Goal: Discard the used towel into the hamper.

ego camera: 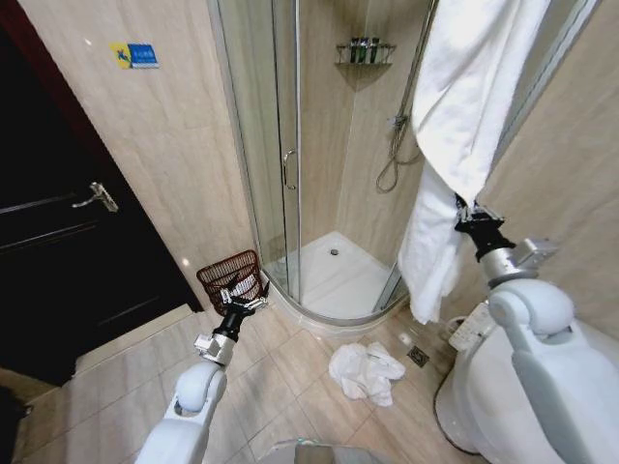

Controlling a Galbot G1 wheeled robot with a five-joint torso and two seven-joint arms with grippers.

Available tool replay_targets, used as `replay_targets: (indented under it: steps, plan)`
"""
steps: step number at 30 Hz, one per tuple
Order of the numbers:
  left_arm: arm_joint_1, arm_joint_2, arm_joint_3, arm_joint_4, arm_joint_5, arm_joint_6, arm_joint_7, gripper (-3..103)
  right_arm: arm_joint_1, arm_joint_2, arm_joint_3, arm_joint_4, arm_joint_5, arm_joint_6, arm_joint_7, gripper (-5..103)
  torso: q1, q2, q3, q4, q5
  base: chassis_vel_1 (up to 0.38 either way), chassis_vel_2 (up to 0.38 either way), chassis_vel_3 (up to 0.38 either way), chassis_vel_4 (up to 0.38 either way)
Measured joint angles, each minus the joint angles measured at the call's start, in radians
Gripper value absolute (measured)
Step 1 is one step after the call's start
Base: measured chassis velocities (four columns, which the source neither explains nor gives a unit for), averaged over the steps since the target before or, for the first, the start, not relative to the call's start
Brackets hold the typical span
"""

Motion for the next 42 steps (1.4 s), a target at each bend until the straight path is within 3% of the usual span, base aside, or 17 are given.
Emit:
replay_targets:
  steps: [7, 19, 29, 42]
  plan:
    - [0.016, -0.004, 0.007, -0.002, 0.012, -0.013, 0.000, 100, -0.086, 0.069, 0.009, 0.040, -0.049, 0.017, -0.012, 7, 0.000, 0.000, 0.000, 0.0000, 0.0001, 0.000, 0.000, 0.000, 0.000]
    - [0.023, -0.002, -0.001, -0.004, 0.007, -0.024, -0.003, 100, -0.187, 0.130, 0.015, 0.110, -0.072, 0.030, -0.014, 7, 0.000, 0.000, 0.000, 0.0000, 0.0000, 0.000, 0.000, 0.000, 0.000]
    - [0.043, 0.004, 0.004, 0.020, 0.005, -0.063, -0.003, 100, -0.305, 0.227, 0.001, 0.180, -0.177, 0.070, -0.044, 7, 0.000, 0.000, 0.000, 0.0000, 0.0002, 0.000, 0.000, 0.000, 0.000]
    - [0.022, 0.017, 0.017, 0.035, -0.008, -0.068, -0.001, 100, -0.326, 0.250, 0.000, 0.199, -0.203, 0.086, -0.027, 7, 0.000, 0.000, 0.000, 0.0000, 0.0002, 0.000, 0.000, 0.000, 0.000]
